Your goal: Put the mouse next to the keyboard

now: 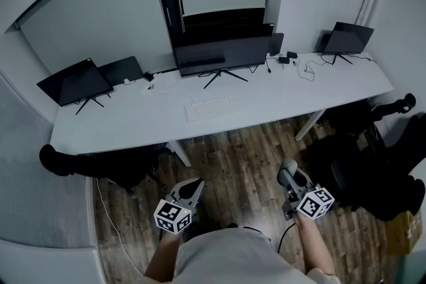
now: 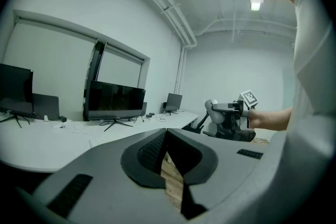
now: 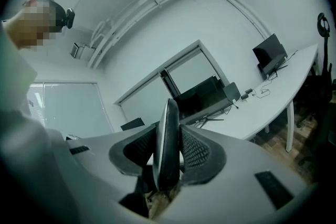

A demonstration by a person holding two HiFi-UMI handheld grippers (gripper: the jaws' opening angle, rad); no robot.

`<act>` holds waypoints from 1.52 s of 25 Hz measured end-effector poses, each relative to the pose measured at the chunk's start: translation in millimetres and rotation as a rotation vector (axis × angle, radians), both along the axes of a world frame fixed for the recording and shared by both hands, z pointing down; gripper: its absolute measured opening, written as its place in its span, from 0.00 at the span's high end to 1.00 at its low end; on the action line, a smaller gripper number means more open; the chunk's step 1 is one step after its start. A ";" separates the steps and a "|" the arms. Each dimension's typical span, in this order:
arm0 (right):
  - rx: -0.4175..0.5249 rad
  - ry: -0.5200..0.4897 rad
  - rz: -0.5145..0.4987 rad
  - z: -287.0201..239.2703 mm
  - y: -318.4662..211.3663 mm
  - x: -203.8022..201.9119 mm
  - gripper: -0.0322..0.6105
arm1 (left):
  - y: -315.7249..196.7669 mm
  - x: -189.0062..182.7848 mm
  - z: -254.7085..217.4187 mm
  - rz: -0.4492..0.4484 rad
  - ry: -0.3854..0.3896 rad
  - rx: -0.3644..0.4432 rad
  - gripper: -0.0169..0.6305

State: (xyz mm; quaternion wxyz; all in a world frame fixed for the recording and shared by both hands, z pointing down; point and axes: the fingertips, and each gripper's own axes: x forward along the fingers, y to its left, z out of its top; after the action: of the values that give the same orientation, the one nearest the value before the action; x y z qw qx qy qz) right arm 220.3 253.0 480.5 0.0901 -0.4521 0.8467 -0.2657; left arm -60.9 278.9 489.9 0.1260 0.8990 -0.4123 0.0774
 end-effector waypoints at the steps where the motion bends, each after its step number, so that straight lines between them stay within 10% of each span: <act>1: 0.001 0.002 -0.002 0.1 -1.1 2.0 0.72 | -0.8 2.0 -0.4 -0.003 0.001 0.001 0.95; 38: -0.055 0.061 0.112 9.0 -113.6 -15.4 0.72 | -156.6 1.1 15.1 0.150 0.041 -0.051 0.95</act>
State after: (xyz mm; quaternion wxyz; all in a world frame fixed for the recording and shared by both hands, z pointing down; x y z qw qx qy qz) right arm 204.9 139.4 489.5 0.0666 -0.5088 0.8149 -0.2694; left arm -59.8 122.3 504.9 0.1513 0.9252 -0.3390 0.0786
